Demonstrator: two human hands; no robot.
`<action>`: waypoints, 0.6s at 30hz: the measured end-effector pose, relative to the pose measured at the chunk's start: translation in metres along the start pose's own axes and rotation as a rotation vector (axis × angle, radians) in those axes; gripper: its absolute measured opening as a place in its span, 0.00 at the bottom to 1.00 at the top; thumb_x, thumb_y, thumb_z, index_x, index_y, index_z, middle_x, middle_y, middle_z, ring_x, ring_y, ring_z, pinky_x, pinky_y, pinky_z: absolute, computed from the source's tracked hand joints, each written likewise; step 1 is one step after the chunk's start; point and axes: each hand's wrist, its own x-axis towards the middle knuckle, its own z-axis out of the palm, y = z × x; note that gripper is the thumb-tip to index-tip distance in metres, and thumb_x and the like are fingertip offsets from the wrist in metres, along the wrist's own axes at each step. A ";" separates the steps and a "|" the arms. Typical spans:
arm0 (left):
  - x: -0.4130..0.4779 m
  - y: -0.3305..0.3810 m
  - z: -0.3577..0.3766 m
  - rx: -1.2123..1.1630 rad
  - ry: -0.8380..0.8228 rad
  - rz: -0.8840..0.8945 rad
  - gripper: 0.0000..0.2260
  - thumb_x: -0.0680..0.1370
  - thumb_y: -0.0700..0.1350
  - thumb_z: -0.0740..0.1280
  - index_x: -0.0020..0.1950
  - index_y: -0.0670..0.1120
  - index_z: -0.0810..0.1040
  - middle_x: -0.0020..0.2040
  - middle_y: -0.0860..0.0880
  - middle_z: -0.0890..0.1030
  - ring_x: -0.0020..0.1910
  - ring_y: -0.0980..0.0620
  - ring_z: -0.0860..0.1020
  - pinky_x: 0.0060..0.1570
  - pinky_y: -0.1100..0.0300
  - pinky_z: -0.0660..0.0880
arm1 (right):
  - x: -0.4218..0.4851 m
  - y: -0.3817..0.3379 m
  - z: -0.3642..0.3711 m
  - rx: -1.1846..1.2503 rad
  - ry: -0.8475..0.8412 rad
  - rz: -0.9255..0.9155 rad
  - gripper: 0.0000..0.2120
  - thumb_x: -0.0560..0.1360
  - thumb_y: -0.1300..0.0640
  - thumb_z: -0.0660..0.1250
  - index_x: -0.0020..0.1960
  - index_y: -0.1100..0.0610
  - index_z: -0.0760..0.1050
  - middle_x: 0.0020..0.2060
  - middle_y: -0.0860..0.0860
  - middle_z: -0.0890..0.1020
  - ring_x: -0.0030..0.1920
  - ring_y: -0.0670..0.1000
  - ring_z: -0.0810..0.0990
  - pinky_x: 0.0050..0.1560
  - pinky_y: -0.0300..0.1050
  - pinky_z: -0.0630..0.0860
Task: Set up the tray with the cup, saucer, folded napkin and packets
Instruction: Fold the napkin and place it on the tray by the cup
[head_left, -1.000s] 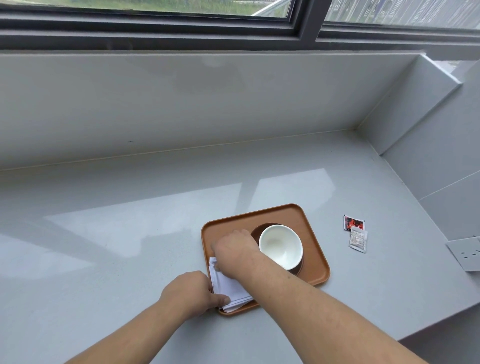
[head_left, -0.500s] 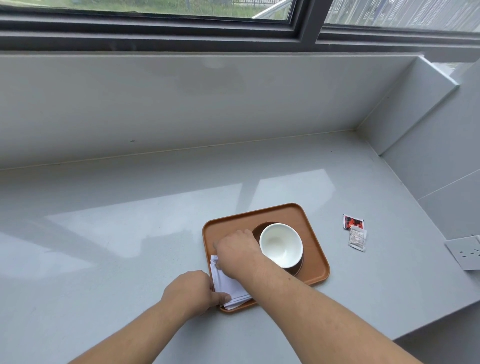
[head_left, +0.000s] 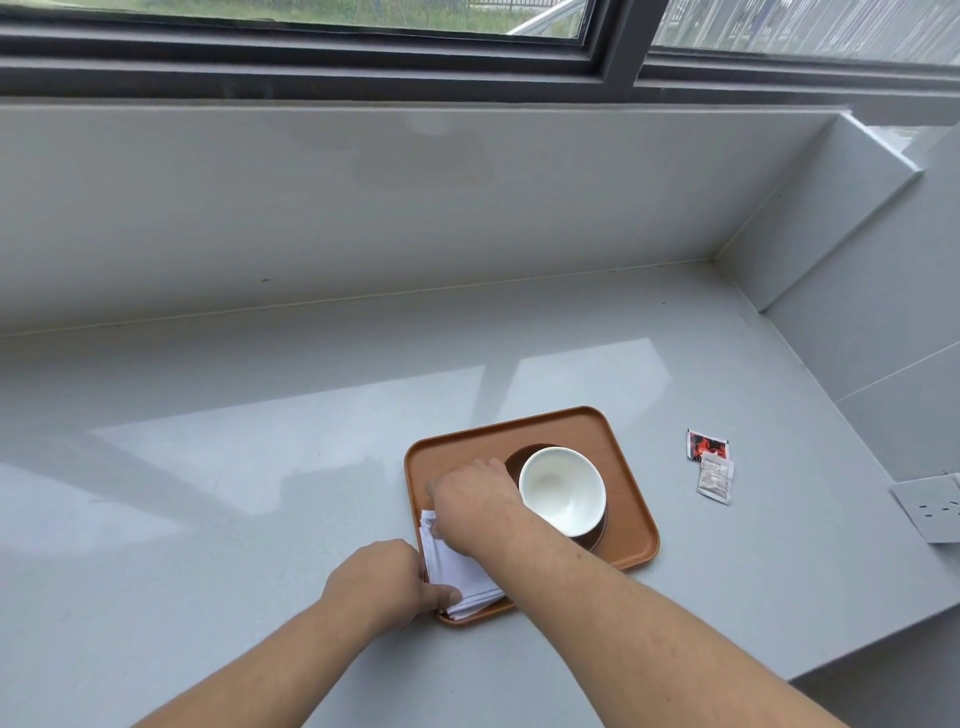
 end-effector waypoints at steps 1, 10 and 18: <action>0.000 0.000 0.000 -0.001 -0.001 0.000 0.24 0.71 0.70 0.72 0.32 0.51 0.74 0.29 0.54 0.77 0.34 0.53 0.77 0.35 0.59 0.69 | 0.000 0.000 0.000 0.001 -0.002 -0.001 0.11 0.80 0.48 0.65 0.59 0.52 0.76 0.52 0.53 0.82 0.53 0.57 0.77 0.54 0.55 0.70; 0.000 -0.002 0.003 -0.023 0.005 0.009 0.24 0.71 0.70 0.71 0.32 0.51 0.75 0.30 0.53 0.79 0.33 0.54 0.77 0.35 0.58 0.70 | -0.010 -0.005 -0.008 -0.065 0.024 -0.006 0.09 0.80 0.50 0.64 0.57 0.53 0.76 0.49 0.53 0.81 0.49 0.56 0.76 0.50 0.54 0.67; -0.010 -0.010 -0.034 -0.017 0.251 0.139 0.16 0.76 0.62 0.63 0.35 0.52 0.73 0.36 0.54 0.80 0.38 0.55 0.78 0.31 0.58 0.68 | -0.050 -0.004 -0.018 0.044 0.264 -0.008 0.07 0.75 0.54 0.67 0.53 0.54 0.74 0.47 0.53 0.79 0.49 0.57 0.75 0.52 0.53 0.70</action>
